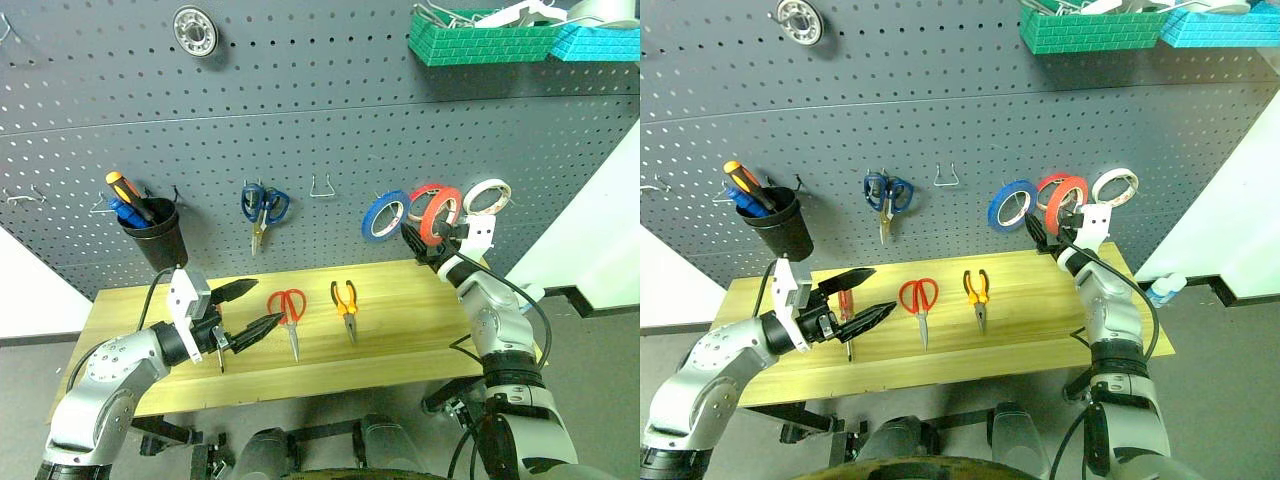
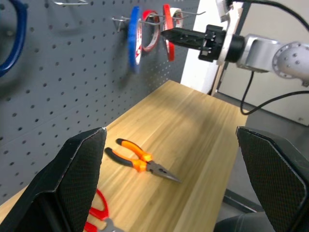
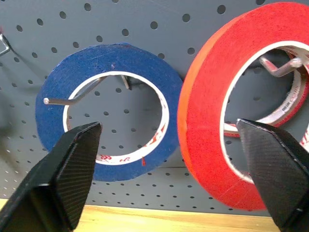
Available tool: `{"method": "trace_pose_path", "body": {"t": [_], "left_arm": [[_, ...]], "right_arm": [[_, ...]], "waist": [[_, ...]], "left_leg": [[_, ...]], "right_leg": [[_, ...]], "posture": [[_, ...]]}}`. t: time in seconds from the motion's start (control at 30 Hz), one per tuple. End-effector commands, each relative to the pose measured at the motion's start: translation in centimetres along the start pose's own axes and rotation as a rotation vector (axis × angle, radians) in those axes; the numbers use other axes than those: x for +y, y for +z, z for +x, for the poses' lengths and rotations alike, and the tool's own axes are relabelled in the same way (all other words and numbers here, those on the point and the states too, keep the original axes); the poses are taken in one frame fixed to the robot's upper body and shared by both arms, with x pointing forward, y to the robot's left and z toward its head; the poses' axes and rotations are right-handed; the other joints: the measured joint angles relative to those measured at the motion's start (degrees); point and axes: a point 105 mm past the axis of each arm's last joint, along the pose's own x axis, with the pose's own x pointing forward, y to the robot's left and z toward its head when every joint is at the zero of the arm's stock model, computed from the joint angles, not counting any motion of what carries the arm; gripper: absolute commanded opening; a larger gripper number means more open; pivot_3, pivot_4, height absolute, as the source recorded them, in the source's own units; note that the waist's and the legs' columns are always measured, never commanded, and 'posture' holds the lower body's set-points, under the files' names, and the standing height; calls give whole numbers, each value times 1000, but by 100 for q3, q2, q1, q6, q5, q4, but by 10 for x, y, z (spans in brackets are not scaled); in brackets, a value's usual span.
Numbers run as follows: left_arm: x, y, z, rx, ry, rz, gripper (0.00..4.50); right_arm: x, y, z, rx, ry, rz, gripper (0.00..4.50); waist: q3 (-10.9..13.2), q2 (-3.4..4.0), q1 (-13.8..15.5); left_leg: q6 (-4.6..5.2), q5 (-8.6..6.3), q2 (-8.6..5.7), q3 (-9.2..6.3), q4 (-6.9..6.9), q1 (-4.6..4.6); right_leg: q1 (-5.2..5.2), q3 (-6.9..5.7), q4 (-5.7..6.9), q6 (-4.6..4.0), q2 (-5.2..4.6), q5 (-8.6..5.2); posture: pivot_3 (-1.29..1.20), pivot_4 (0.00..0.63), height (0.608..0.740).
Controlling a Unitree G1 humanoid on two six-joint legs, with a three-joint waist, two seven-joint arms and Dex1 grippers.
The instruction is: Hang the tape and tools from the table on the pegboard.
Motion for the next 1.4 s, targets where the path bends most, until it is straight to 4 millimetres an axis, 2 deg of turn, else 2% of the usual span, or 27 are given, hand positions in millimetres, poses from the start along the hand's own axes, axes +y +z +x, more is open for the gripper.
{"method": "trace_pose_path", "body": {"t": [0.03,0.27,0.43,0.63,0.77,0.87,1.03,1.27,1.4], "left_arm": [[2,1,-3,-22,-4,44,4500],[6,-5,-7,-27,-15,39,4500],[9,-6,-19,-30,-11,24,4500],[12,-8,-35,-15,31,25,4500],[13,-10,-46,-4,75,26,4500],[9,-9,-51,2,83,27,4500],[1,-6,-56,4,96,27,4500],[-15,-7,-60,24,110,5,4500],[-22,-5,-60,29,115,-6,4500]], "right_arm": [[-5,16,-4,-57,-25,-45,4480],[4,7,-21,-51,-12,-39,4480],[11,-7,-32,0,25,-21,4480],[22,-31,-32,116,60,2,4480],[38,-60,-29,270,54,-44,4480],[50,-69,-24,336,22,-52,4480],[61,-73,-17,424,-19,-105,4480],[85,-77,-13,500,1,-19,4480],[85,-78,-12,532,-52,20,4480]], "waist": [[0,0,-2],[-1,0,-2],[-2,-2,-15],[3,-5,1],[24,-20,7],[66,-31,12],[199,-36,106],[388,-50,217],[479,-46,302]], "left_leg": [[0,0,0,0,0,0],[0,0,0,1,0,-2],[0,0,4,2,0,1],[0,0,8,7,0,6],[1,-1,10,7,-2,6],[0,-1,13,5,-2,-10],[-1,-2,16,5,-4,-40],[0,-4,18,2,-29,-52],[1,-5,19,1,-46,-61]], "right_leg": [[0,0,0,0,0,0],[-2,2,-1,1,-8,0],[-2,7,0,-4,-6,-3],[-2,11,0,-19,-6,-12],[-5,12,-3,-24,-10,-15],[-23,13,-2,-29,-14,-17],[-57,13,-5,-39,-20,-15],[-73,10,-18,-55,-23,-25],[-75,8,-52,-55,-24,-24]], "posture": [[-56,0,736],[-69,0,736],[-62,8,736],[-37,36,736],[-17,61,736],[5,89,736],[30,117,736],[66,156,736],[69,176,736]]}}
